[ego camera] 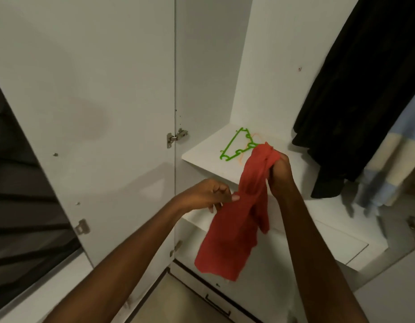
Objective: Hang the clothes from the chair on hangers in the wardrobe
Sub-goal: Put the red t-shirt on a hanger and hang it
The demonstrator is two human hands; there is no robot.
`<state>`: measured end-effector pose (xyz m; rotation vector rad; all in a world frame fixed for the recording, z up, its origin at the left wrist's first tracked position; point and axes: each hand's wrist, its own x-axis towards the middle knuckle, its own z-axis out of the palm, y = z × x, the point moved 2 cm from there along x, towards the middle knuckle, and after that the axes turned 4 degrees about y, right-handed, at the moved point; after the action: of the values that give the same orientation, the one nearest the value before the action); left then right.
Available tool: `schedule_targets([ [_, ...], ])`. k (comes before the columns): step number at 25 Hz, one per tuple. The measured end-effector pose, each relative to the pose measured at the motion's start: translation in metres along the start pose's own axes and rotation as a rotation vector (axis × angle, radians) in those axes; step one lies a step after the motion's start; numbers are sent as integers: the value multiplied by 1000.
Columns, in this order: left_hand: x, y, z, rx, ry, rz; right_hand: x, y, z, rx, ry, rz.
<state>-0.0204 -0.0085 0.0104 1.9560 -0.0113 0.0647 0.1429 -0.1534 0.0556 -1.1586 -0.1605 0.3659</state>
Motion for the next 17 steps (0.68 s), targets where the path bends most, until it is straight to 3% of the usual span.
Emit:
schedule_targets([
  [3, 51, 9, -26, -7, 80, -11, 48, -9, -12, 33, -87, 18],
  [6, 110, 36, -48, 44, 400, 78, 75, -26, -13, -48, -146, -6],
  [7, 129, 46, -52, 94, 418, 110, 82, -33, -10, -120, -190, -40],
  [9, 172, 61, -46, 133, 227, 144, 99, -48, -8, -328, -272, -157],
  [11, 206, 72, -34, 46, 16, 111, 115, -62, -9, -561, -252, -254],
  [14, 242, 77, -25, 38, 15, 137, 125, -77, -23, -672, -117, -315],
  [17, 264, 75, -27, 100, 27, 188, 134, -75, -57, -525, -50, -256],
])
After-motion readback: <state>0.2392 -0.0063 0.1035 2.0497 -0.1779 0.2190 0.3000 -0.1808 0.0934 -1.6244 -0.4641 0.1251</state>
